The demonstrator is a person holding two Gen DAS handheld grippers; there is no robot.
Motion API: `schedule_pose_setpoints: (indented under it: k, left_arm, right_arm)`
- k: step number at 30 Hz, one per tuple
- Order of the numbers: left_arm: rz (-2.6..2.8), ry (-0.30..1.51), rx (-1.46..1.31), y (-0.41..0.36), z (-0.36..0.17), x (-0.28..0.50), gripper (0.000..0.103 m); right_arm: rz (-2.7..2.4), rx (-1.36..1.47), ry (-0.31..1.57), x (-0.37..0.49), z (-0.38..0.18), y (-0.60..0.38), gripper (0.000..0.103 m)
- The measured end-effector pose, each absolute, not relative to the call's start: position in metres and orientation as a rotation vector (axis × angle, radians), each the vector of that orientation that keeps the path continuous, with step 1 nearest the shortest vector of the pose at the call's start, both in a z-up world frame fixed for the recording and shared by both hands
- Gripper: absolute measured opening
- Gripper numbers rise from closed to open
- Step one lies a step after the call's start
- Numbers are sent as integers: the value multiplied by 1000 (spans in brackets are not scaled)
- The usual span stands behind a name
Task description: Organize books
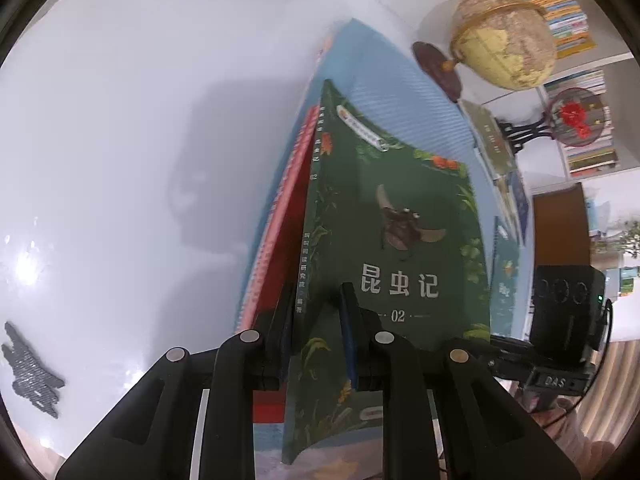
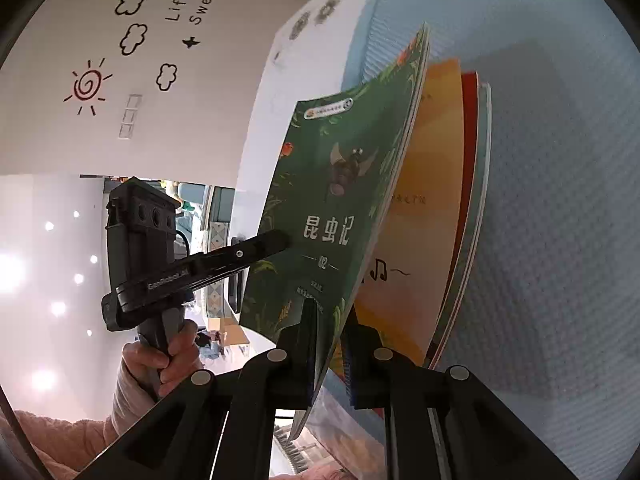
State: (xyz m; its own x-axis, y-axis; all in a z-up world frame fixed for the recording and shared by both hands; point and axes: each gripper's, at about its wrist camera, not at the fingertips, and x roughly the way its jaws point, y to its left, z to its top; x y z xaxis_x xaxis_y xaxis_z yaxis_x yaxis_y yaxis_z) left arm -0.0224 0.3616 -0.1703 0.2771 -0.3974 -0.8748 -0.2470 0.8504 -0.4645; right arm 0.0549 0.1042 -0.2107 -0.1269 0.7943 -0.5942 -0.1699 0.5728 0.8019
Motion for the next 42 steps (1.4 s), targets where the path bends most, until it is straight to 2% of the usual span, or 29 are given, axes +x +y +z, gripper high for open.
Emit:
schedule_pose_setpoints:
  k: [18, 24, 26, 33, 35, 37, 42]
  left_arm:
    - [-59, 1405, -416, 347, -166, -12, 24]
    - [27, 1462, -215, 329, -165, -7, 28]
    - [36, 1466, -224, 330, -165, -8, 28]
    - [159, 1459, -139, 330, -154, -9, 29]
    - [164, 1445, -132, 327, -145, -9, 30]
    - [152, 1413, -146, 321, -132, -8, 34]
    - [96, 1341, -176, 284, -105, 9, 35]
  right_arm:
    - [843, 570, 1556, 54, -234, 110, 12]
    - [843, 579, 1560, 53, -230, 110, 33]
    - [859, 585, 1554, 52, -227, 113, 51]
    - [831, 595, 1547, 50, -215, 103, 57]
    - [805, 578, 1533, 51, -207, 91, 64]
    - [784, 588, 1495, 50, -201, 65, 66]
    - [702, 624, 1419, 56, -186, -1, 67]
